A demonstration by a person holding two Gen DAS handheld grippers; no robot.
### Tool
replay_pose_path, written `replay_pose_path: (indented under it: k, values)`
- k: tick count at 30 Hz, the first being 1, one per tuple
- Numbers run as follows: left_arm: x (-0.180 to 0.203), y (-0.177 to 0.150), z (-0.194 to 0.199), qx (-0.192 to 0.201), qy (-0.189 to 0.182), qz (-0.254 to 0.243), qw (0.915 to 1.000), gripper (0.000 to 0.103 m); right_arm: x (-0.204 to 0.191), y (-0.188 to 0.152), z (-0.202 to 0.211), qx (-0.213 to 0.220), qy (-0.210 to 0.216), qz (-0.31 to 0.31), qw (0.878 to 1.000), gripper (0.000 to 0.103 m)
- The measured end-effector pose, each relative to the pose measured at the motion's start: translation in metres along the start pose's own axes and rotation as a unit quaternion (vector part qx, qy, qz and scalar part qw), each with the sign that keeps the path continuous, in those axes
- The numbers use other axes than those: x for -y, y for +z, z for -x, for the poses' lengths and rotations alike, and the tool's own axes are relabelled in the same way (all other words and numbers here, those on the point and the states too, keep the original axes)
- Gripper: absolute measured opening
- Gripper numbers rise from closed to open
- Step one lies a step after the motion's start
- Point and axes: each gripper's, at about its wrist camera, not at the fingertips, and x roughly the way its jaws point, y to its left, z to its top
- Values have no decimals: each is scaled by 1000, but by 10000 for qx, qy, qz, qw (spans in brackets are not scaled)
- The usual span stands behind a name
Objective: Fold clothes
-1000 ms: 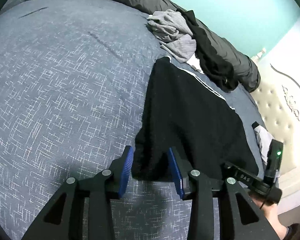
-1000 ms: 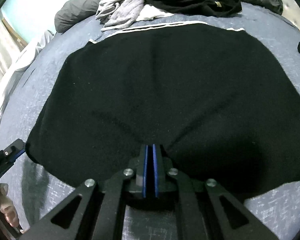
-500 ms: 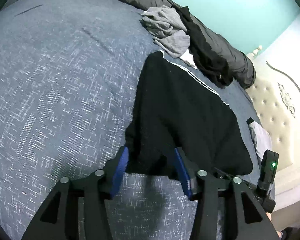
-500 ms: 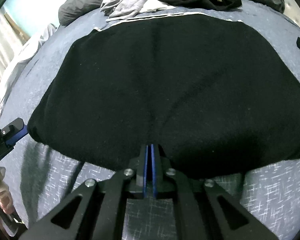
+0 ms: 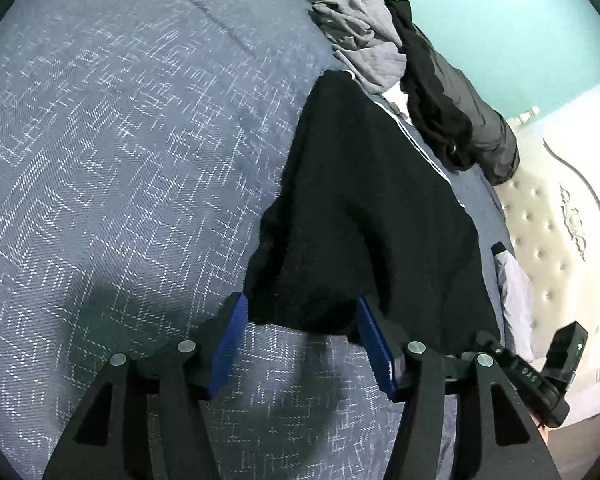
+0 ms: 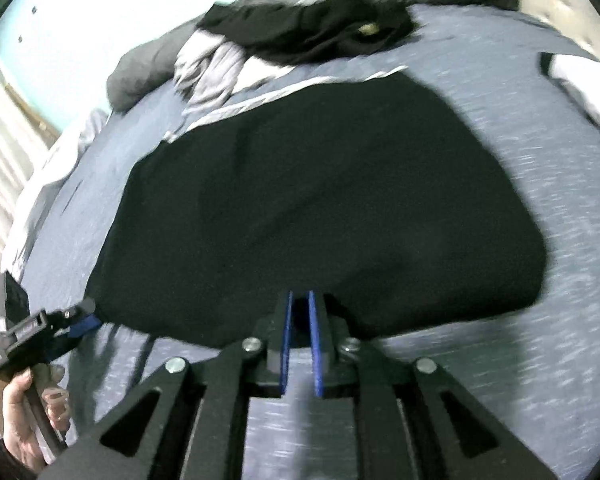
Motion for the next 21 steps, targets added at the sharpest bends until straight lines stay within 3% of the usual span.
replay_pose_path:
  k: [5,7,8,14,21]
  values:
    - [-12,2,-2,98,-251,312,9991,59,24,8,3,215,141,-390,9989,13]
    - [-15,1,-1,141,-252,305,9991,36,24,10,-3,210,209,-420,9987,13]
    - [-14,1,-1,157,-289,262,9991,15,23,10,-6,210,230,-417,9986,13]
    - [-13,10,25,558,-288,29,9980,9,32,-3,-7,198,410,-501,9977,13]
    - [-23,16,26,681,-107,71,9976,9,35,-4,-9,229,487,-511,9972,13]
